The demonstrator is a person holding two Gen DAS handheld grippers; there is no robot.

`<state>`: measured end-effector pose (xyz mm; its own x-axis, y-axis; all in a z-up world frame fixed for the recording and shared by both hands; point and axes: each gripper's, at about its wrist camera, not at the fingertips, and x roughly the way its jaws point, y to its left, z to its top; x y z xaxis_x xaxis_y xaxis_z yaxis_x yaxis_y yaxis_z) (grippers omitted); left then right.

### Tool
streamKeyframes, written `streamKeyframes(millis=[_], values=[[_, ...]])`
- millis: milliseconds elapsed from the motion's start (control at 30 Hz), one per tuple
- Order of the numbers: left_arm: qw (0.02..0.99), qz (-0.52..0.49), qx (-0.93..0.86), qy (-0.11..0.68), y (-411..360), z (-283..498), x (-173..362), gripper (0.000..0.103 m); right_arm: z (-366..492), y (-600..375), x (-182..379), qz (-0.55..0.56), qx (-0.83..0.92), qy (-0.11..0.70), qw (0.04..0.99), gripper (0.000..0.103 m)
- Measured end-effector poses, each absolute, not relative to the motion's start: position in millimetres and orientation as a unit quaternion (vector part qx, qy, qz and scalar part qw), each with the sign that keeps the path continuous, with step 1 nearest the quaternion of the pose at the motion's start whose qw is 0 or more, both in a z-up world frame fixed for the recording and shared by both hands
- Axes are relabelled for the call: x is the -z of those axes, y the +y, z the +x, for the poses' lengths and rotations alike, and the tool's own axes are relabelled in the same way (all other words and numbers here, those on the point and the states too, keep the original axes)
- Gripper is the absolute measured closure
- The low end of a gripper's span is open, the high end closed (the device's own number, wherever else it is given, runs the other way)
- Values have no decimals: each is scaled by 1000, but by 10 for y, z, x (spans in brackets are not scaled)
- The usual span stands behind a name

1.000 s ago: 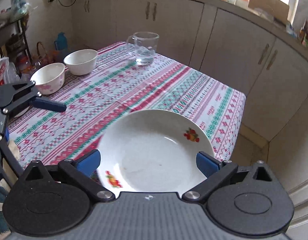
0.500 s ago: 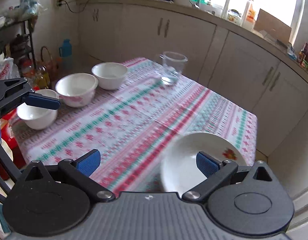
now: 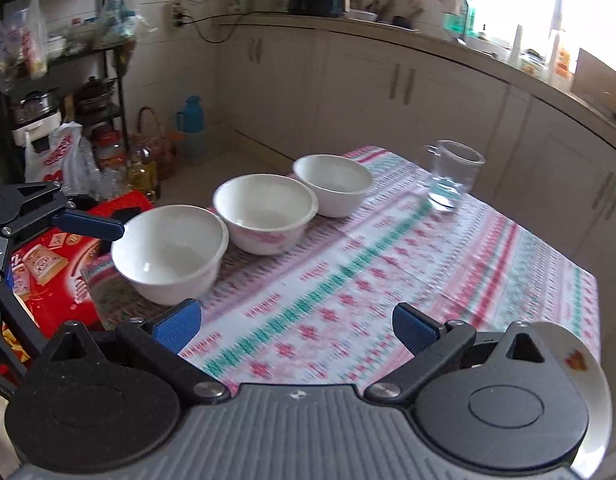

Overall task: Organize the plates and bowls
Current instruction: 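Reach the right tool to a white bowl and grasp its rim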

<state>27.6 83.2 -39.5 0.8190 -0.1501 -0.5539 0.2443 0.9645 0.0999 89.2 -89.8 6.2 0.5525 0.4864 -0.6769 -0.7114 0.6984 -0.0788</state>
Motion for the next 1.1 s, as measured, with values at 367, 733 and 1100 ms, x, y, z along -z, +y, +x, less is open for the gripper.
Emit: streamKeyframes(millis=[367,733,1100], values=[[946,81,95,298,1246,361,637,2,1015,-473,102,-165,-365,338,851,0],[938,83,129,312,1383,540,790,2,1145,-168,237,-154,-392,359,833,0],[935,80,154,309,1420,626,801,4,1299,16,363,-134,-418,385,812,13]])
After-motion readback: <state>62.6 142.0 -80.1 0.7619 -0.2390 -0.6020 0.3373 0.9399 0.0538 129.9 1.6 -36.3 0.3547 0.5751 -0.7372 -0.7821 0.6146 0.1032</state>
